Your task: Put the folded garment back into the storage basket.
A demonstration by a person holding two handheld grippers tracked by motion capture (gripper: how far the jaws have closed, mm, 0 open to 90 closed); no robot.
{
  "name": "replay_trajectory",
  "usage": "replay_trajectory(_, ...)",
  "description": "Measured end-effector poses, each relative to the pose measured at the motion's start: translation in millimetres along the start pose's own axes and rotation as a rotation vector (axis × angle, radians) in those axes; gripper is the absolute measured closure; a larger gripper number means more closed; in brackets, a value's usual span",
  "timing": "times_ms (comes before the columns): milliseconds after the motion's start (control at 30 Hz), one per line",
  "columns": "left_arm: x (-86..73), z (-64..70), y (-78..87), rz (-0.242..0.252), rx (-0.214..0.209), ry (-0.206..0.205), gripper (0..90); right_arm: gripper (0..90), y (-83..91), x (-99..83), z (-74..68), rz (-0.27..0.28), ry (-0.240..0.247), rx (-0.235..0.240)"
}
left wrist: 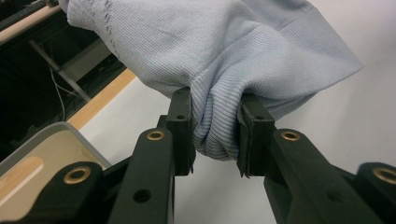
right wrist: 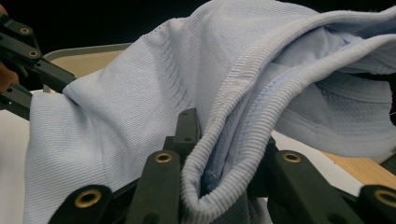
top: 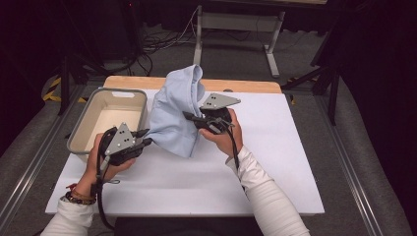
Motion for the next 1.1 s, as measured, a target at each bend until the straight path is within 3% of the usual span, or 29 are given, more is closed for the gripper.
replay_trajectory(1100,-12.5,-21.1,20.2,0.007,0.067,0.038,71.3,72.3,-32.2,24.0,-10.0,0.009,0.025,0.025)
Point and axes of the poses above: each handheld gripper's, and its own axes: y roughly backward along the jaws, x roughly out of its top, z roughly to its right, the point moved 5 cm from there along -y, roughly forward along the jaws, and after that the axes turned 2 degrees about z, right-handed, at the moved point
